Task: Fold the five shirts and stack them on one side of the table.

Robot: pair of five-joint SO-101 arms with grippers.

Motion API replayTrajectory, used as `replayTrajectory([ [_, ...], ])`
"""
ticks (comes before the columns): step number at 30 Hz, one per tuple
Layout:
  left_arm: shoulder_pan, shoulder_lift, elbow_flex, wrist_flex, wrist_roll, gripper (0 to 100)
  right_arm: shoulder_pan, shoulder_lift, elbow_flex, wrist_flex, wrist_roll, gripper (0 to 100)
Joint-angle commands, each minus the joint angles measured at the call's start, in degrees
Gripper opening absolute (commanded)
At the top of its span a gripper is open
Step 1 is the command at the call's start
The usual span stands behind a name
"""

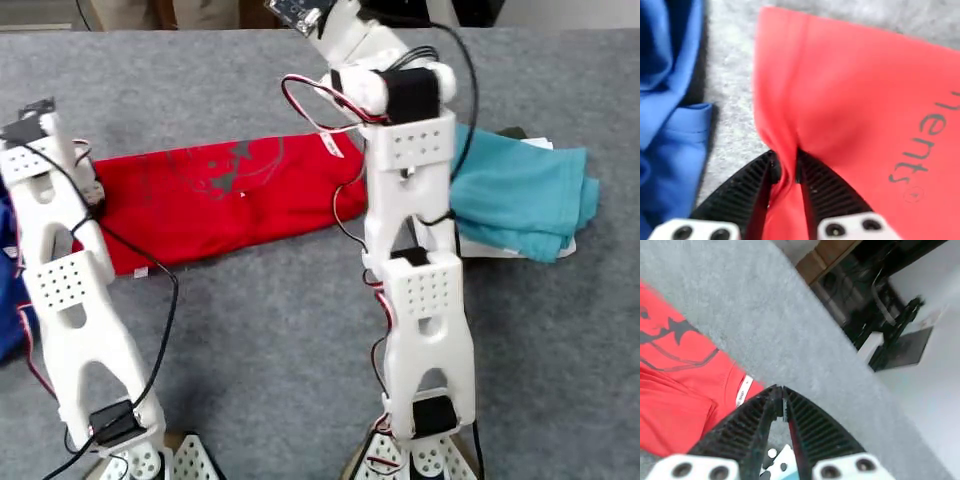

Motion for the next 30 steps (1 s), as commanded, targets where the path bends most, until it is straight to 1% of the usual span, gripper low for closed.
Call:
replayTrajectory([
  [1, 3.1, -1.1, -1.8, 0.4, -0.2, 2, 2.0, -6.4, -1.5, 1.3, 0.1, 0.2],
  [3, 4.7, -2.6, -3.2, 1.0, -0.3, 2, 3.6, -7.7, -1.5, 1.3, 0.1, 0.2],
  [6, 7.1, -6.4, -3.6, 1.0, -0.7, 2, 7.8, -9.4, -1.5, 0.7, 0.4, 0.2],
  [9, 10.7, -12.4, -3.2, 1.0, -3.1, 2, 14.0, -11.2, -1.5, -0.9, 0.5, 0.2],
  [13, 17.7, -19.3, -3.2, 1.0, -1.4, 2, 23.3, -14.4, -1.5, -2.6, 0.1, 0.2],
  [15, 21.5, -21.8, -3.2, 1.0, -0.1, 2, 26.4, -16.0, -1.5, -3.3, -0.1, 0.2],
  [18, 27.8, -24.0, -3.2, 1.0, 3.0, 2, 29.9, -18.5, -1.5, -4.5, -4.5, 0.2],
  [21, 33.8, -24.6, -3.2, 0.9, 5.4, 2, 32.0, -19.9, -1.5, -4.8, -9.0, 0.2],
  [26, 41.8, -24.5, -3.3, 0.4, 10.4, 2, 32.1, -19.8, -1.5, -4.9, -9.1, 0.2],
  [30, 45.4, -24.2, -3.0, -4.7, 17.1, 2, 32.1, -19.9, -1.5, -4.9, -9.5, 0.2],
])
